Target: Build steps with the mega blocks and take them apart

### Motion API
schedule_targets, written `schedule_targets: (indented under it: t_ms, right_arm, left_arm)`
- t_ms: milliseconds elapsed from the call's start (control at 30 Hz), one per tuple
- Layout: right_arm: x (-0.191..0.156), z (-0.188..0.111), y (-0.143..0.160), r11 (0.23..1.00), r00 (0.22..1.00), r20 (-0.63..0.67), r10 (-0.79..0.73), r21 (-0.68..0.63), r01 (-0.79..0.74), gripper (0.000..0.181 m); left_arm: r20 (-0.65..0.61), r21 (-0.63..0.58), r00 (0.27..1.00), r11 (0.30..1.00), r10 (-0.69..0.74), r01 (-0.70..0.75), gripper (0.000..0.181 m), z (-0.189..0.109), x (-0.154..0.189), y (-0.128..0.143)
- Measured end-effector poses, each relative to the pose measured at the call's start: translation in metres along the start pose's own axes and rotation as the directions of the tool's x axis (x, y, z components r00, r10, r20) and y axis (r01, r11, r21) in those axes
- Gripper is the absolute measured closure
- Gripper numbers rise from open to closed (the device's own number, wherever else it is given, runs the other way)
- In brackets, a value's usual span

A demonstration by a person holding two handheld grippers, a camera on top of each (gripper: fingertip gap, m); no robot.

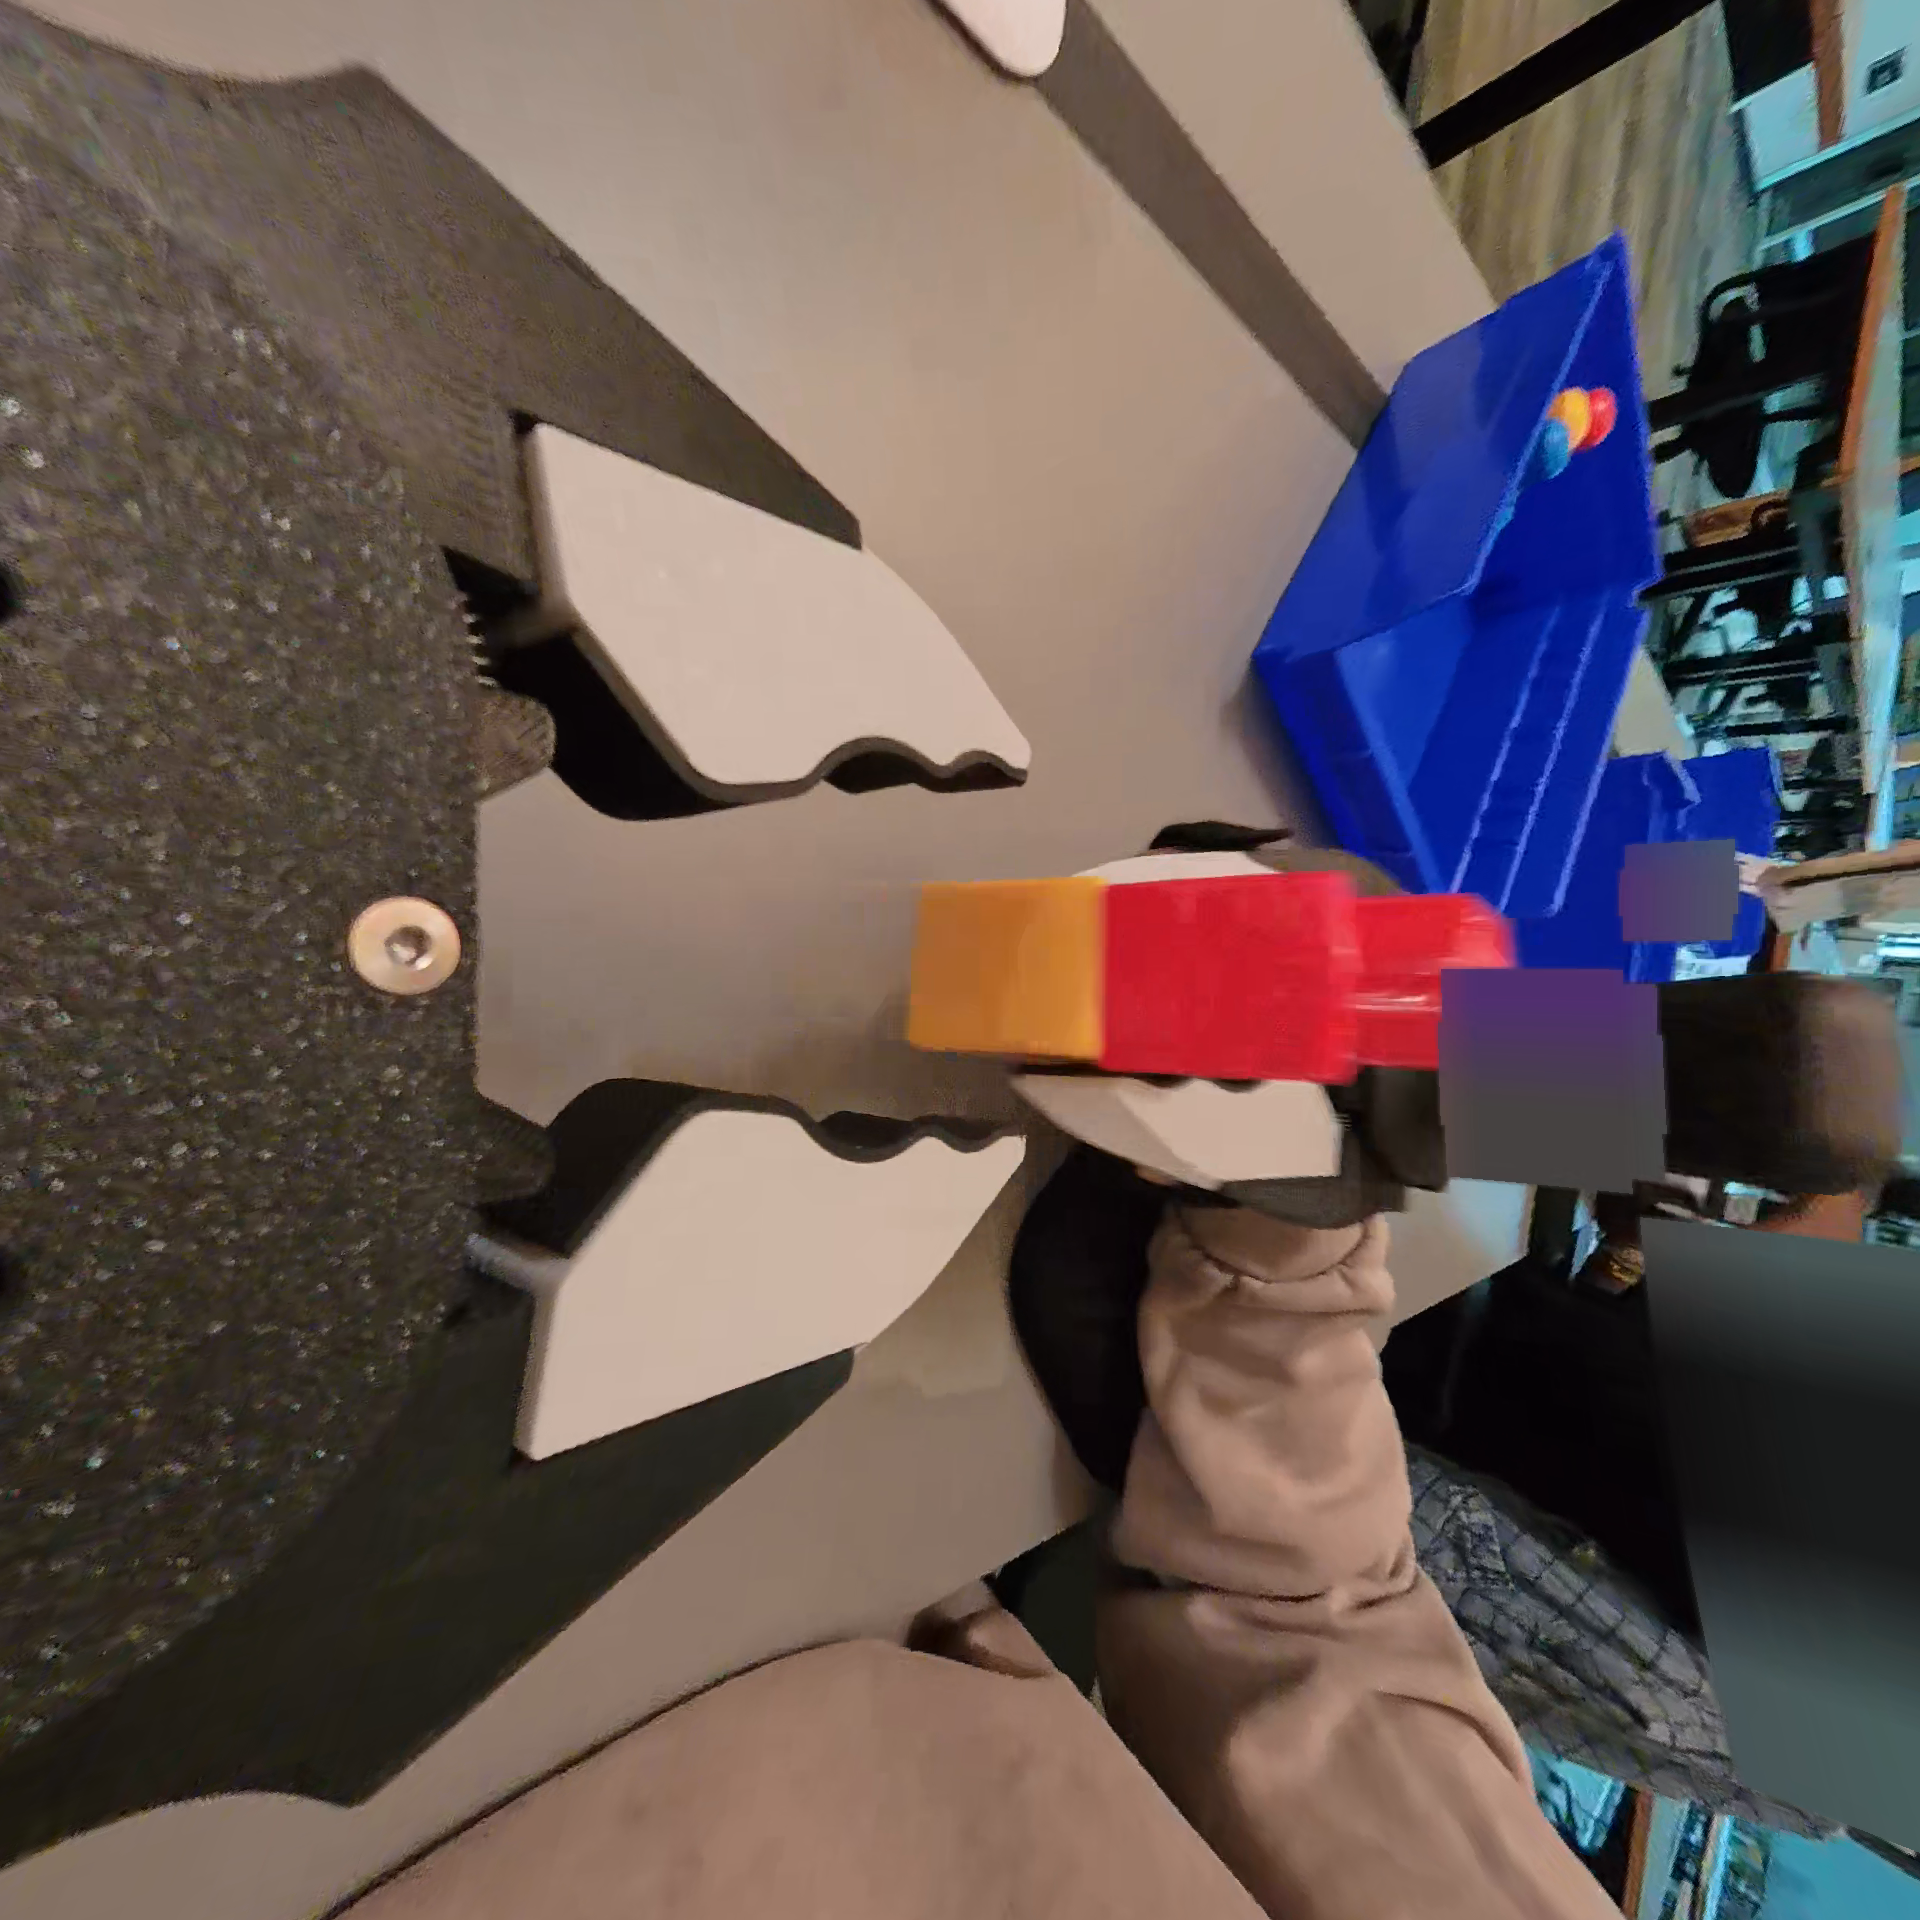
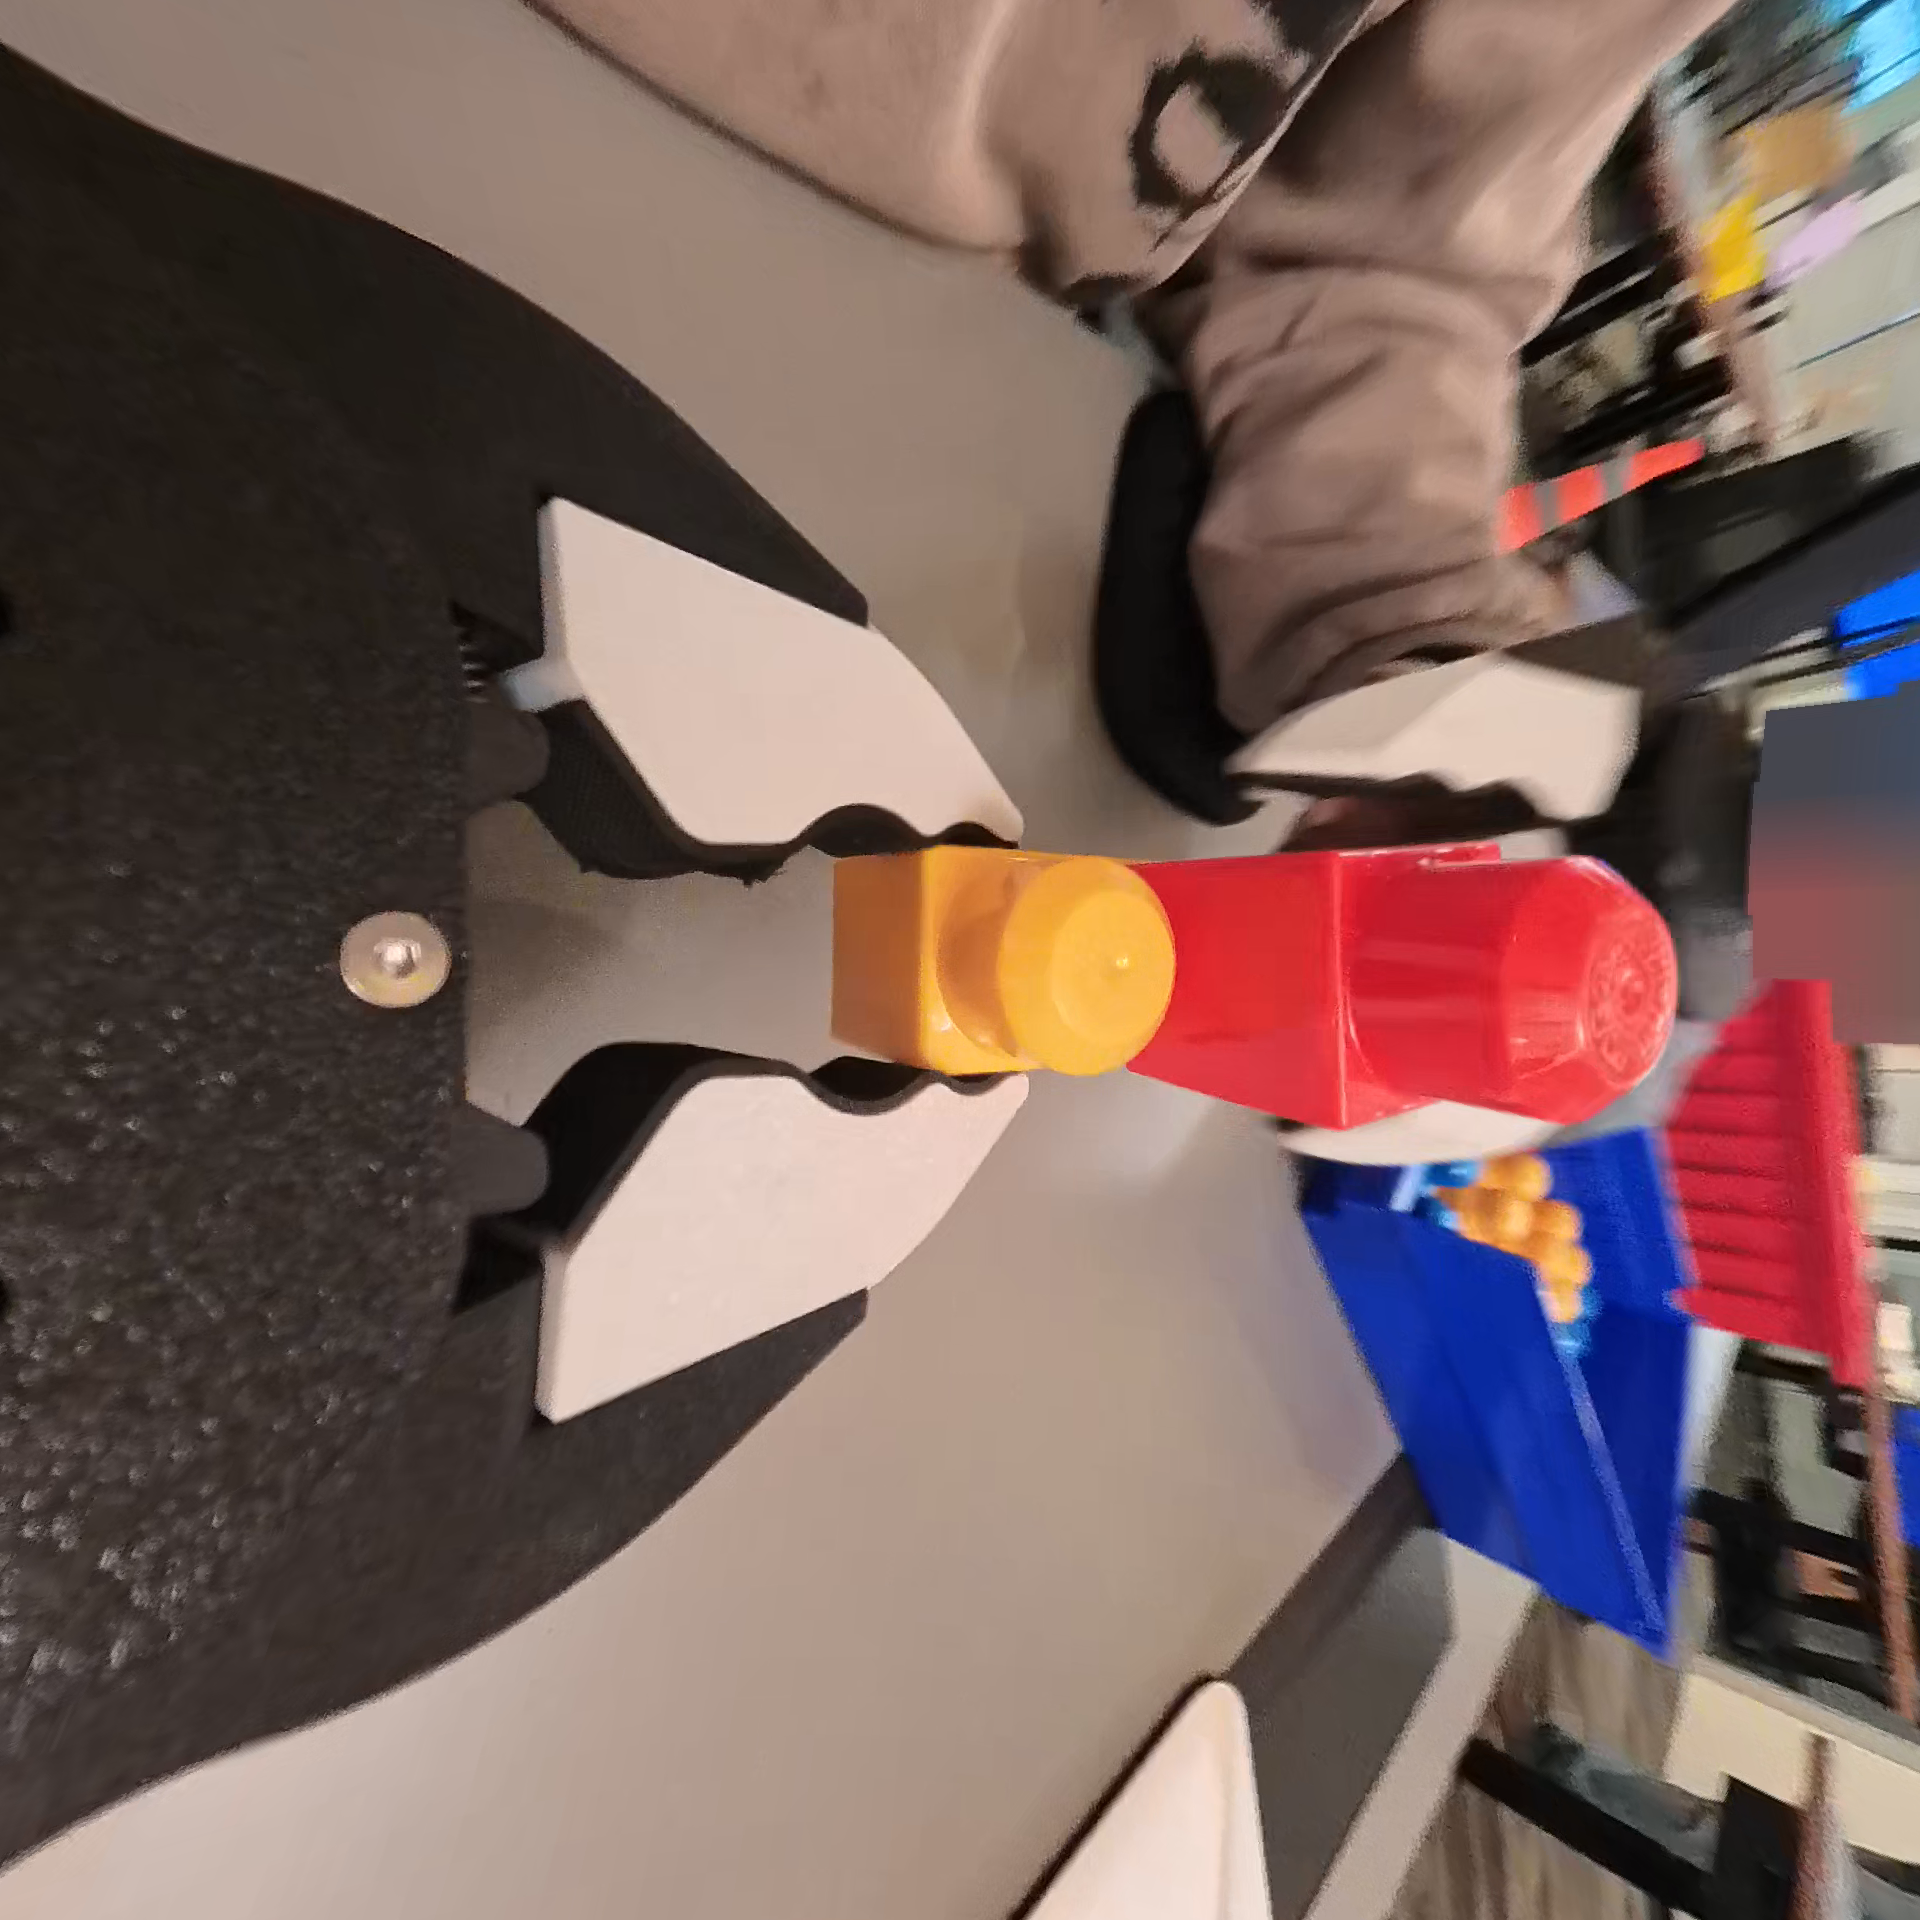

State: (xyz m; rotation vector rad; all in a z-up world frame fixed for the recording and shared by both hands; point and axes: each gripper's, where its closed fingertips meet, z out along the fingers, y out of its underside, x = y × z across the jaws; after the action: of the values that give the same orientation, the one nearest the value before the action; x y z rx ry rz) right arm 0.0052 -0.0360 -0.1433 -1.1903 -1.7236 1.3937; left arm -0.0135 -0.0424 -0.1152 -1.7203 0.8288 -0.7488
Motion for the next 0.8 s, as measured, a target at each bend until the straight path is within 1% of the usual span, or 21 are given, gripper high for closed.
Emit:
schedule_targets:
  t_ms: [67, 133, 167, 200, 233, 333, 400, 433, 500, 567, 633, 667, 700, 733, 800]
  right_arm:
    - [-0.002, -0.006, -0.013, 0.996, 0.999, 0.029, 0.031, 0.077, -0.034, 0.145]
    - [-0.004, -0.009, -0.018, 0.993, 0.998, 0.046, 0.037, 0.111, -0.042, 0.145]
    - [-0.007, -0.009, -0.021, 0.99, 0.997, 0.062, 0.043, 0.131, -0.051, 0.145]
    - [-0.008, -0.009, -0.023, 0.988, 0.996, 0.073, 0.049, 0.145, -0.059, 0.145]
    - [-0.008, -0.008, -0.023, 0.988, 0.996, 0.073, 0.049, 0.145, -0.059, 0.145]
    - [-0.007, -0.007, -0.021, 0.988, 0.997, 0.067, 0.048, 0.142, -0.057, 0.145]
    - [-0.005, -0.005, -0.018, 0.991, 0.997, 0.055, 0.053, 0.12, -0.059, 0.144]
    - [-0.003, -0.005, -0.017, 0.993, 0.998, 0.033, 0.047, 0.106, -0.051, 0.142]
    - [0.001, -0.012, -0.023, 0.993, 1.0, -0.006, 0.016, 0.116, -0.015, 0.127]
    - [0.003, -0.021, -0.032, 0.992, 0.998, -0.046, -0.031, 0.12, 0.036, 0.123]
    - [0.001, -0.026, -0.036, 0.991, 0.993, -0.073, -0.092, 0.095, 0.098, 0.124]
    - [-0.002, -0.026, -0.033, 0.99, 0.99, -0.074, -0.121, 0.06, 0.126, 0.126]
    - [-0.002, -0.024, -0.027, 0.987, 0.984, -0.085, -0.156, 0.009, 0.158, 0.129]
    - [-0.001, -0.022, -0.022, 0.981, 0.976, -0.102, -0.191, -0.029, 0.189, 0.138]
    - [0.0, -0.02, -0.013, 0.975, 0.97, -0.108, -0.217, -0.069, 0.211, 0.141]
  left_arm:
    - [-0.019, -0.021, 1.0, 1.0, -0.015, 0.014, 0.123, 0.008, 0.003, 0.008]
    - [-0.037, -0.007, 0.999, 0.999, -0.038, 0.037, 0.125, 0.016, 0.006, 0.009]
    - [-0.037, 0.009, 0.998, 0.999, -0.048, 0.049, 0.129, 0.02, 0.007, 0.008]
    - [-0.044, 0.026, 0.997, 0.998, -0.06, 0.061, 0.137, 0.022, 0.009, 0.006]
    - [-0.059, 0.039, 0.996, 0.997, -0.067, 0.069, 0.144, 0.024, 0.012, 0.004]
    - [-0.038, 0.053, 0.998, 0.997, -0.049, 0.051, 0.145, 0.024, 0.011, 0.002]
    - [-0.015, 0.039, 0.999, 0.999, -0.029, 0.029, 0.145, 0.023, 0.009, 0.002]
    - [-0.005, 0.026, 1.0, 1.0, -0.013, 0.013, 0.145, 0.023, 0.009, 0.003]
    - [0.011, -0.025, 0.999, 0.999, 0.032, -0.032, 0.145, 0.022, 0.008, 0.008]
    - [0.038, -0.099, 0.995, 0.991, 0.092, -0.088, 0.145, 0.023, 0.005, 0.019]
    - [0.056, -0.164, 0.989, 0.978, 0.14, -0.13, 0.145, 0.026, 0.002, 0.03]
    - [0.058, -0.188, 0.985, 0.971, 0.16, -0.146, 0.145, 0.027, 0.002, 0.033]
    - [0.062, -0.209, 0.982, 0.965, 0.177, -0.161, 0.145, 0.029, 0.003, 0.036]
    - [0.07, -0.236, 0.976, 0.954, 0.204, -0.183, 0.145, 0.031, 0.002, 0.04]
    - [0.097, -0.291, 0.959, 0.929, 0.268, -0.23, 0.145, 0.032, -0.002, 0.047]
